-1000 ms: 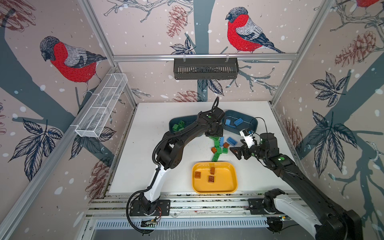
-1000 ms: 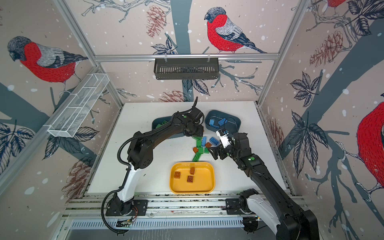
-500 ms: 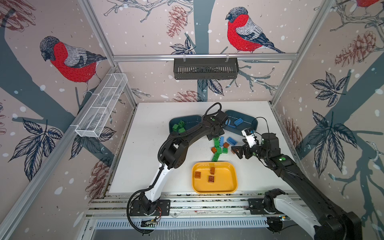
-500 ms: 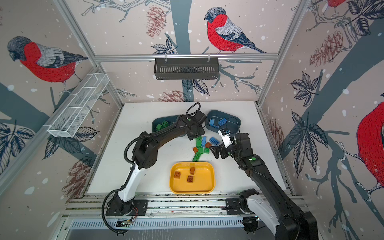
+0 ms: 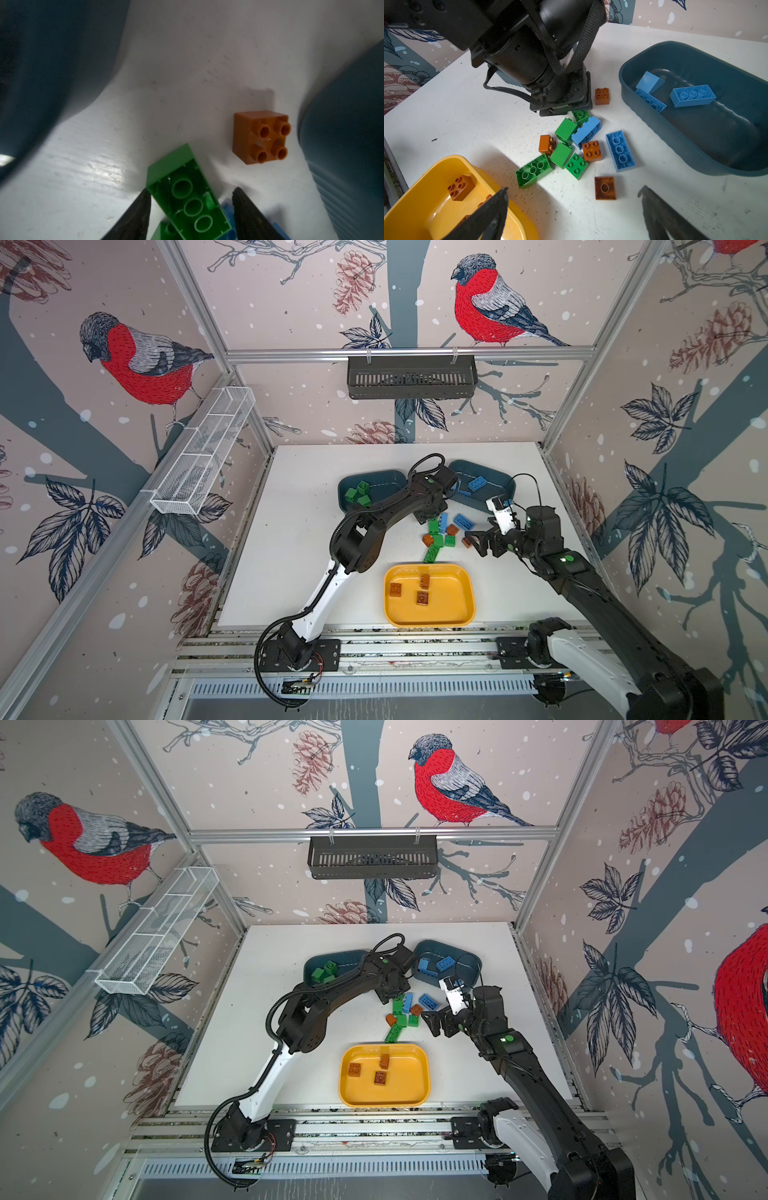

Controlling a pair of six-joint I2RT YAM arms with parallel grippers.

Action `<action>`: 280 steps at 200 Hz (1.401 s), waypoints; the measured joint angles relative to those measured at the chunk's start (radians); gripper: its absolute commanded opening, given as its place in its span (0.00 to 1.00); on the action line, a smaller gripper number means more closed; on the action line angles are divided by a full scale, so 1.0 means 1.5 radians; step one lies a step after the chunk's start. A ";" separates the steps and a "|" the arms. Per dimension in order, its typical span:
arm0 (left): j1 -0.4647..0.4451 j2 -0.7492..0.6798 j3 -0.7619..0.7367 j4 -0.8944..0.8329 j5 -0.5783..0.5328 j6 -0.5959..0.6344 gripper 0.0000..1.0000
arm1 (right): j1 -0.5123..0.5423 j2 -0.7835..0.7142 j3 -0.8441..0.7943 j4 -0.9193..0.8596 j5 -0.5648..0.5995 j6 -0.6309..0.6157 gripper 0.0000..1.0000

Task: Sort the legos into containers by color
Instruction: 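Move the left gripper back to the pile and grasp a green 2x2 brick, then carry the green brick with the left gripper over the small teal bin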

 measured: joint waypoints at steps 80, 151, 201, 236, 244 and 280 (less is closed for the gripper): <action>0.002 0.029 0.047 -0.036 -0.006 0.001 0.44 | -0.004 -0.001 -0.003 0.000 -0.001 0.000 0.99; 0.002 0.041 0.067 -0.062 -0.016 0.013 0.26 | -0.004 -0.006 -0.008 0.001 -0.005 0.000 0.99; 0.010 0.026 0.086 -0.068 -0.020 0.053 0.25 | -0.004 -0.008 -0.008 0.001 -0.005 0.000 1.00; 0.012 -0.034 0.098 -0.067 -0.036 0.123 0.25 | -0.004 -0.003 -0.007 0.002 -0.008 0.001 1.00; 0.013 -0.049 0.098 -0.069 -0.039 0.143 0.25 | -0.004 -0.001 -0.006 0.002 -0.010 0.001 0.99; 0.029 -0.125 0.069 -0.101 -0.101 0.238 0.25 | -0.004 0.006 -0.004 0.007 -0.020 0.003 1.00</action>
